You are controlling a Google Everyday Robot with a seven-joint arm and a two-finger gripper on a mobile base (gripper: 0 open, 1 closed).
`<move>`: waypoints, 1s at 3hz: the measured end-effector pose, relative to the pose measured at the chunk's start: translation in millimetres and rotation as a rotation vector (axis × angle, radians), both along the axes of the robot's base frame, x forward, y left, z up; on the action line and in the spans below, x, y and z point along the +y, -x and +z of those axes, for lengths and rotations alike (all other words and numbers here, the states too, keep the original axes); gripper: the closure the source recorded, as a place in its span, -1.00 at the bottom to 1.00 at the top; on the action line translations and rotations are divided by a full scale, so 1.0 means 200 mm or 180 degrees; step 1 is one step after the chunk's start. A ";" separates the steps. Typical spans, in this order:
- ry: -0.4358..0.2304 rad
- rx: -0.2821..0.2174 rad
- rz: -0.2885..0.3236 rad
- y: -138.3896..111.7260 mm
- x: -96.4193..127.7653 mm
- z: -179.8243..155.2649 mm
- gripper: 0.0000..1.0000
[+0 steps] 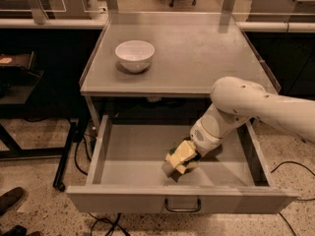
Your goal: Place sponge into top drawer
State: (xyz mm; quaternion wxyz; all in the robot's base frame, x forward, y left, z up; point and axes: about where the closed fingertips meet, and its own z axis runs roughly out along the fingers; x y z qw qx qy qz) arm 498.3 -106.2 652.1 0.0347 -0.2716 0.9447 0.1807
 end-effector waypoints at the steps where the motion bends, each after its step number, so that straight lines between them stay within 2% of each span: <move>1: 0.0071 0.0044 -0.0140 -0.04 0.02 -0.13 1.00; 2: 0.0064 0.0152 -0.0171 -0.03 0.06 -0.24 1.00; 3: 0.0064 0.0155 -0.0171 -0.03 0.06 -0.24 0.49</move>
Offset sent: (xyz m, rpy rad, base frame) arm 0.0023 0.0232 -0.0745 -0.0075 0.0927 -0.0604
